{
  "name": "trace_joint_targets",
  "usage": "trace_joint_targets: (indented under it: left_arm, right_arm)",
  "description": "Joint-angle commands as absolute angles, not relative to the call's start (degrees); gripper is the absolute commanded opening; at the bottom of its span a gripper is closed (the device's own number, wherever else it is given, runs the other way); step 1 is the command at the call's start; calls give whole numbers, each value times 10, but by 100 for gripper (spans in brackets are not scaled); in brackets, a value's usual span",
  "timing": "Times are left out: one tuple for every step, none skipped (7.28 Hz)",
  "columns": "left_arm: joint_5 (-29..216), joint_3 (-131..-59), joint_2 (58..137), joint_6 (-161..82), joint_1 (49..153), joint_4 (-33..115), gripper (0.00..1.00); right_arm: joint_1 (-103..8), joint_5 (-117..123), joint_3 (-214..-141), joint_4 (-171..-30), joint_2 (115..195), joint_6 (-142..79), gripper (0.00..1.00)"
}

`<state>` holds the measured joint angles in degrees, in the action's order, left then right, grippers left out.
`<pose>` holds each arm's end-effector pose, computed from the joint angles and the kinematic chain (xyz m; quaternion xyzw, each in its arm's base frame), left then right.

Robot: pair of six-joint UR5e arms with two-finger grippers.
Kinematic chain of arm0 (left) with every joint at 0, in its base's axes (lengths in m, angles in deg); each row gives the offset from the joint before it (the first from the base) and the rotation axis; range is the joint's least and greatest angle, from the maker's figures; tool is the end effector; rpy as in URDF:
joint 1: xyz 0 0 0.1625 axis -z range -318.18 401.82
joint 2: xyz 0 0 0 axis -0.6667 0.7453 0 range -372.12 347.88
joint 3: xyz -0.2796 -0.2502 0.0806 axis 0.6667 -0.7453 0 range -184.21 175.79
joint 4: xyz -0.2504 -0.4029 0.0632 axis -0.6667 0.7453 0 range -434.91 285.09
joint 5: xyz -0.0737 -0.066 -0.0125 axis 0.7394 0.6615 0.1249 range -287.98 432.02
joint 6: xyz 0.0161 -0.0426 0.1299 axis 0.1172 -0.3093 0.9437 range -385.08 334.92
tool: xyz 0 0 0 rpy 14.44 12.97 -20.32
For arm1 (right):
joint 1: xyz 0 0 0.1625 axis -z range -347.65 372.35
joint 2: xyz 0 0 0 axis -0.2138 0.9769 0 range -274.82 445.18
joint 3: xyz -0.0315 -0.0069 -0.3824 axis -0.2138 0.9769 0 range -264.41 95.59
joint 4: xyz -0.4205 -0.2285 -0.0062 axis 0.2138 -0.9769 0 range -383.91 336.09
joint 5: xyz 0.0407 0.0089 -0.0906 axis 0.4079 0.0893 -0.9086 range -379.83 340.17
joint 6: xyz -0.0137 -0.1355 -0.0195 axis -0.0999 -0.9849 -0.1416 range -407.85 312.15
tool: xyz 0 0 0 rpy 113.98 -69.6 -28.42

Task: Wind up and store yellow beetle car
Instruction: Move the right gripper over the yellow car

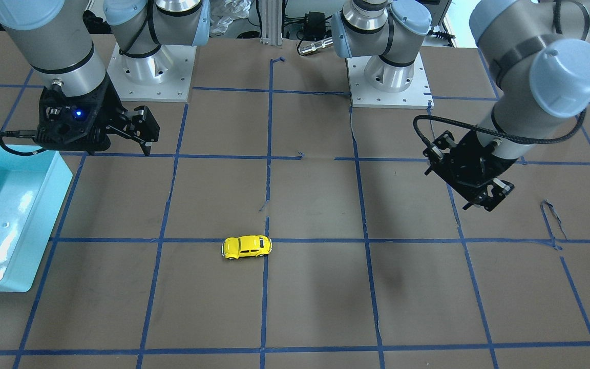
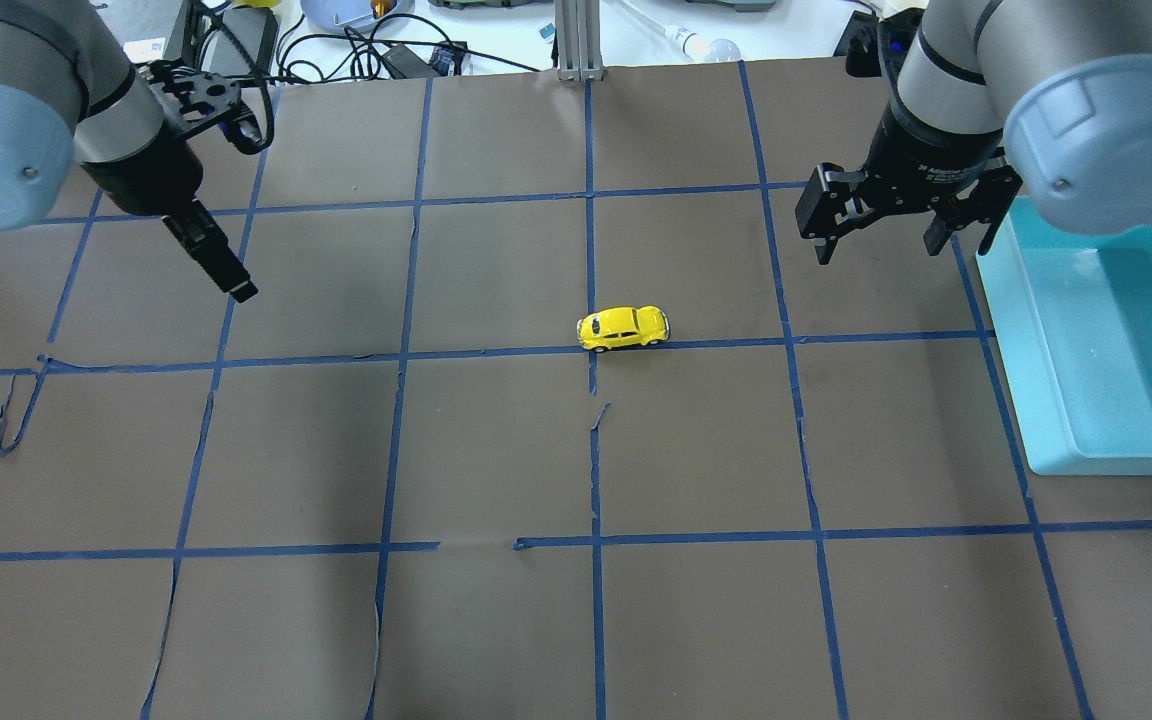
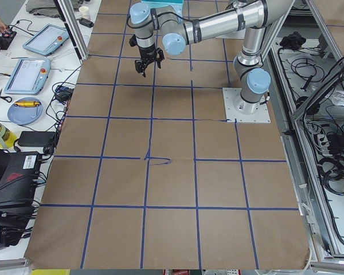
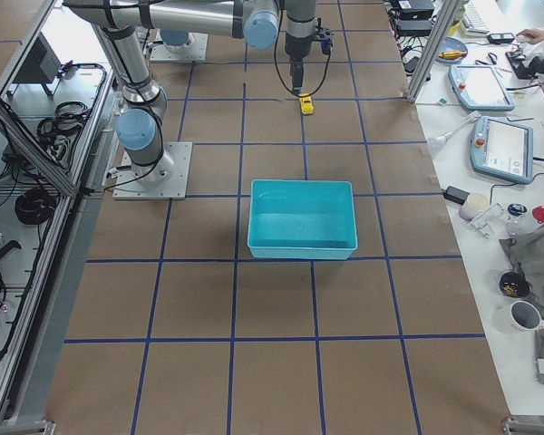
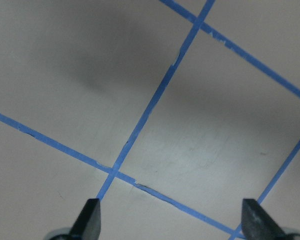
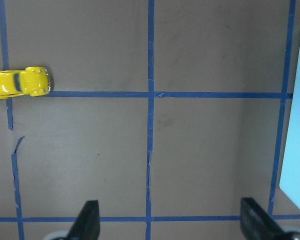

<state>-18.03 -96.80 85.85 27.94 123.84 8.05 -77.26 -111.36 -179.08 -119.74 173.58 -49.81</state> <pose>-0.0493 -0.6089 0.3149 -0.3829 -0.9233 -0.0267 0.0152 0.1257 -0.5672 0.3576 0.0137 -0.9998 -0.0041 0.0133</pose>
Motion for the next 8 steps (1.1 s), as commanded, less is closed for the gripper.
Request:
trace_joint_targets:
  left_arm:
    - [-156, -960, 823, 14, 1317, 84, 100]
    - [-154, -960, 810, -78, 1342, 84, 100]
    - [-159, -961, 791, -113, 1351, 86, 100]
    - [-156, -966, 779, -131, 1352, 87, 100]
    - [-156, -966, 773, -156, 1352, 88, 100]
    - [-155, -967, 763, -158, 1352, 99, 100]
    - [-155, -968, 761, -158, 1352, 102, 100]
    - [-156, -967, 760, -165, 1352, 108, 100]
  right_arm:
    - [-773, -1106, -1792, -1203, 1732, -505, 100]
    - [-777, -1105, -1792, -1236, 1728, -561, 100]
    - [-778, -1105, -1792, -1249, 1709, -639, 100]
    - [-784, -1105, -1792, -1274, 1691, -706, 100]
    - [-797, -1104, -1792, -1290, 1668, -744, 100]
    - [-823, -1104, -1792, -1319, 1641, -794, 100]
    - [-846, -1104, -1793, -1334, 1620, -837, 100]
    - [-861, -1104, -1815, -1345, 1608, -869, 100]
